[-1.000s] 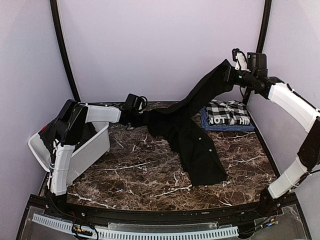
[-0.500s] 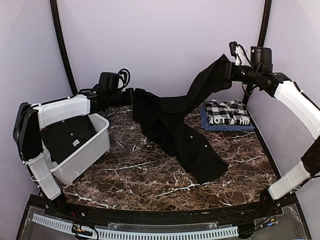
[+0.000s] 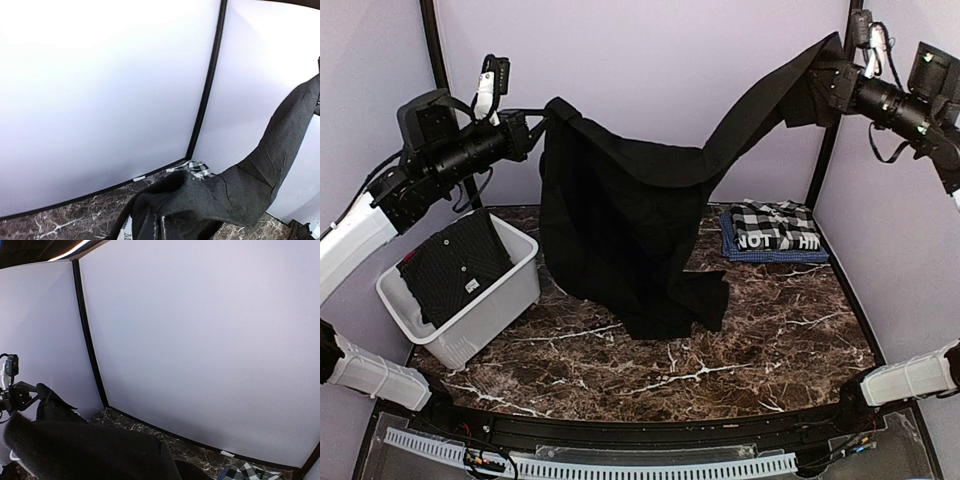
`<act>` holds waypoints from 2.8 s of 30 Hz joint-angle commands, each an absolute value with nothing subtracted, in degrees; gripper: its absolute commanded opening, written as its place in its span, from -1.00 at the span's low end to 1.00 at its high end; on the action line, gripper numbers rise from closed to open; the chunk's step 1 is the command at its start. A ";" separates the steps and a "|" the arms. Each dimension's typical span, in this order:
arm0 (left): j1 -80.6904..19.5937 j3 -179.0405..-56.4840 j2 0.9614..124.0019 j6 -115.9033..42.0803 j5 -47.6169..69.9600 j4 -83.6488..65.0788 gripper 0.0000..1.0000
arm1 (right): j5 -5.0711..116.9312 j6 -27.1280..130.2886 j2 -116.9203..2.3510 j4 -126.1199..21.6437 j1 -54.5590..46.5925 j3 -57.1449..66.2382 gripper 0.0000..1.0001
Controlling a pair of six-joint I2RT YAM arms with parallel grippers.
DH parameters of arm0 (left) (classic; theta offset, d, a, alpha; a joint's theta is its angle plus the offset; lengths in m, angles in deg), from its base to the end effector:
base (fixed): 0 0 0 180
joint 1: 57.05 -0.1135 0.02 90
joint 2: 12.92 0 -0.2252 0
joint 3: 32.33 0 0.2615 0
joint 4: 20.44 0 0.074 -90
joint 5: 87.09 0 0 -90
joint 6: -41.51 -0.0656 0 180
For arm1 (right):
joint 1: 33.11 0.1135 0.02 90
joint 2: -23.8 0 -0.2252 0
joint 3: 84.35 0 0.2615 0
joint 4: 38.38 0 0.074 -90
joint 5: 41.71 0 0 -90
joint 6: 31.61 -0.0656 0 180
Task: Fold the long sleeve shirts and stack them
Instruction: Adjust the crumpled shirt at the center of the board.
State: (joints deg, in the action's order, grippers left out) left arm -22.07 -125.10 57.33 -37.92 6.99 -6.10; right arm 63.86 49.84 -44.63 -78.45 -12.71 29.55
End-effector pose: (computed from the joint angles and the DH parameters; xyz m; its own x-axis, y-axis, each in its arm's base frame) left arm 0.2624 -0.1893 0.4454 -0.0009 -0.2227 -0.9749 0.6402 0.7488 -0.1716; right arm 0.2349 0.1061 0.5223 0.0001 0.1528 -0.9883 -0.5928 0.7959 0.1230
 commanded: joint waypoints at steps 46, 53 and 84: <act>-31.91 -179.52 125.52 -23.27 18.34 17.00 -0.23 | 46.03 46.19 -81.58 -80.26 -28.64 29.98 -1.00; -31.51 -176.50 119.26 -23.12 13.83 22.32 0.18 | 53.70 45.44 -75.64 -76.75 -23.14 18.97 -1.00; -26.47 -112.54 77.81 -18.32 -1.70 24.99 0.00 | 53.39 40.31 -67.10 -74.25 -1.45 0.71 -1.00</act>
State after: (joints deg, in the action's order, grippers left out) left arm -23.36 -113.05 77.18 -18.47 4.01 23.15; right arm 52.85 41.44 -69.06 -76.09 -2.46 1.60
